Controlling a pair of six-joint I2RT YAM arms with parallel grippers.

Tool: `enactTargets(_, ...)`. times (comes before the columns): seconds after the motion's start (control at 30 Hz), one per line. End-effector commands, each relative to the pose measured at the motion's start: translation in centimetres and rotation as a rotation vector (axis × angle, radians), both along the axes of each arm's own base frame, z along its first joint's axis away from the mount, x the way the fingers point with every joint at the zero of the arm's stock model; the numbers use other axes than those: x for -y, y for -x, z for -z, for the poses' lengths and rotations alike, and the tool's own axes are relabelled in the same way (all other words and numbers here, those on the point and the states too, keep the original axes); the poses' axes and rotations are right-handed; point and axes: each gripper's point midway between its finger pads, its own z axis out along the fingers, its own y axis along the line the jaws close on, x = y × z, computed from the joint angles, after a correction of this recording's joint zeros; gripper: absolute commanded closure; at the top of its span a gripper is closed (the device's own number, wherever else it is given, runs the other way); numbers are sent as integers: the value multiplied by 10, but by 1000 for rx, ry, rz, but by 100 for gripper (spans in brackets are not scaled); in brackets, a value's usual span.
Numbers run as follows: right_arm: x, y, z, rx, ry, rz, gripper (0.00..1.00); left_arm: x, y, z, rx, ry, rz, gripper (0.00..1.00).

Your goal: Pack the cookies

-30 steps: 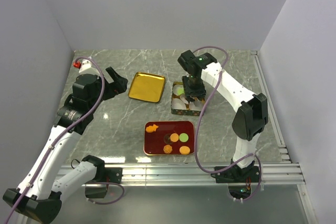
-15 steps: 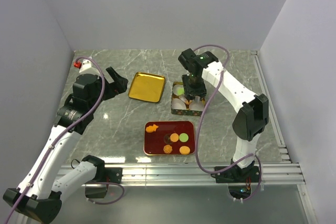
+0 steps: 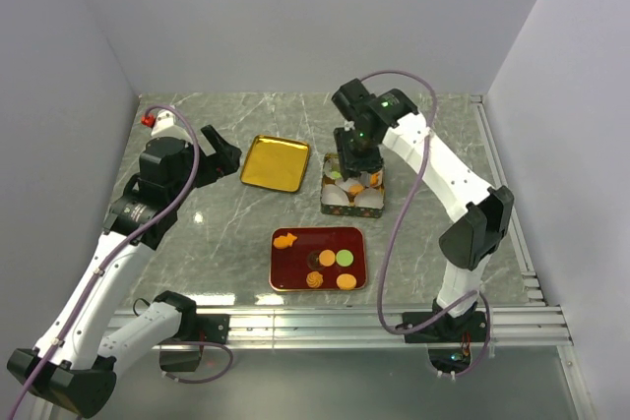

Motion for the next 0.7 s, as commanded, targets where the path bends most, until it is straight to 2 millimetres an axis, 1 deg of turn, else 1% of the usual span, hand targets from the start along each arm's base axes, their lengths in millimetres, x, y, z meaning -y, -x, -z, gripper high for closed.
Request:
enactTargets(0.0, -31, 32, -24, 35, -56, -127, 48, 4, 0, -20, 50, 17, 19, 1)
enactTargets(0.07, -37, 42, -20, 39, -31, -161, 48, 4, 1, -21, 50, 15, 20, 0)
enactTargets(0.1, -45, 50, -18, 39, -18, -192, 48, 3, 1, -21, 50, 15, 18, 1)
enactTargets(0.17, -51, 58, -14, 33, -14, -219, 48, 2, 1, -19, 47, 12, 12, 1)
enactTargets(0.27, -65, 75, -14, 35, -32, -291, 48, 1, 2, -18, 42, 10, 11, 1)
enactTargets(0.3, -67, 79, -16, 44, -35, -312, 48, 1, 2, -18, 41, 9, 11, 0)
enactTargets(0.33, -73, 88, -16, 49, -29, -353, 48, 1, 3, -19, 42, 9, 14, 1)
enactTargets(0.4, -69, 95, -10, 65, 14, -389, 48, 1, 3, -19, 41, 7, 15, 0)
enactTargets(0.43, -69, 106, -2, 53, 42, -424, 48, 1, 3, -19, 38, 6, 15, 0)
enactTargets(0.53, -67, 116, 4, 58, 58, -463, 48, 0, 3, -18, 37, 6, 10, 1)
enactTargets(0.57, -68, 123, 8, 55, 63, -486, 48, 0, 5, -19, 40, 8, 9, 1)
enactTargets(0.67, -70, 133, 11, 49, 66, -516, 47, -1, 7, -18, 41, 12, 7, 1)
